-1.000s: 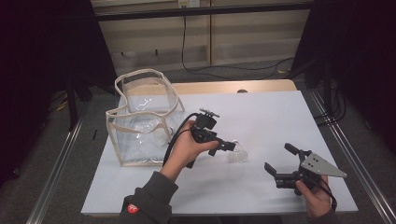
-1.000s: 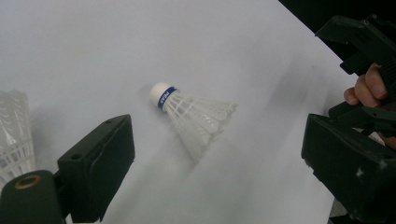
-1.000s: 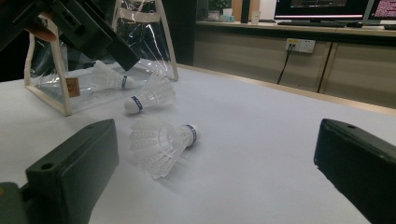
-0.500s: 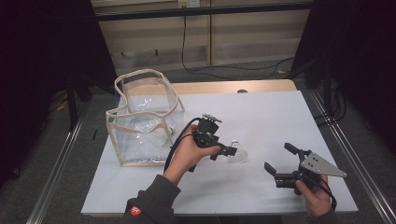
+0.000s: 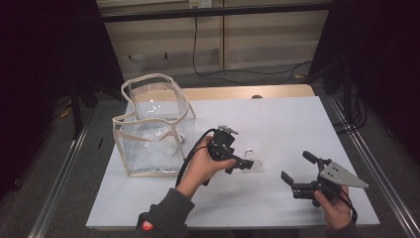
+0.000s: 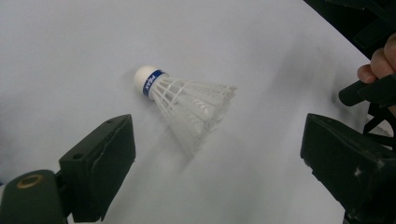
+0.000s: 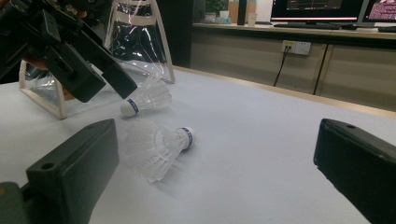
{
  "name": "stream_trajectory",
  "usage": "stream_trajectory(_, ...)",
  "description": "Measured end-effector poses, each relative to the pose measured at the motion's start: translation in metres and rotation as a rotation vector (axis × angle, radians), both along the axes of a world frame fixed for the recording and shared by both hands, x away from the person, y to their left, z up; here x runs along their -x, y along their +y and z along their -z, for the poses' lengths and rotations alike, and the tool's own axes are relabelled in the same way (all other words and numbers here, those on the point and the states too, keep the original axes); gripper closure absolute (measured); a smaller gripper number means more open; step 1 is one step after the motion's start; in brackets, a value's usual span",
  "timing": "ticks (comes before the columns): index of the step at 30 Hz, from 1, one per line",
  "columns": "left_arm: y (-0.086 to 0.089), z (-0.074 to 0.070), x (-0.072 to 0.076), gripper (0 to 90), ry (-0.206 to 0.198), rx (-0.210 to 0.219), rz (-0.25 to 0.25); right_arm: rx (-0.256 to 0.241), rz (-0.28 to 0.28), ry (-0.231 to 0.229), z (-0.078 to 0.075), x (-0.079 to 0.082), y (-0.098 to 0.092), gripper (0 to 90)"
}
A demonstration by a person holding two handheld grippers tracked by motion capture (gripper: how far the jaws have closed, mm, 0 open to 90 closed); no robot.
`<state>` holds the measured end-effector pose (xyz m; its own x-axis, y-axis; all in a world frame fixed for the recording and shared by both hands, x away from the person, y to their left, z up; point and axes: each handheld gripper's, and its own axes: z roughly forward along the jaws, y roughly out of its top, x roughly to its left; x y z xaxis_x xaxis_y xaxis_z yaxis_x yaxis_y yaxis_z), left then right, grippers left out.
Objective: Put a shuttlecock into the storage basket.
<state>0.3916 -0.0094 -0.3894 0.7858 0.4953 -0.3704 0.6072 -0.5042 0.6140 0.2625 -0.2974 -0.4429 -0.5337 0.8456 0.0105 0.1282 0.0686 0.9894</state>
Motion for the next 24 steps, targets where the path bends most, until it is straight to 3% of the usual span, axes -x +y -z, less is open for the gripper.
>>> stream_trajectory(24, -0.006, 0.021, 0.007, 10.2, -0.018, -0.024, 0.017, 0.005, 0.003, -0.003, 0.000, 0.001, -0.002, 0.1)
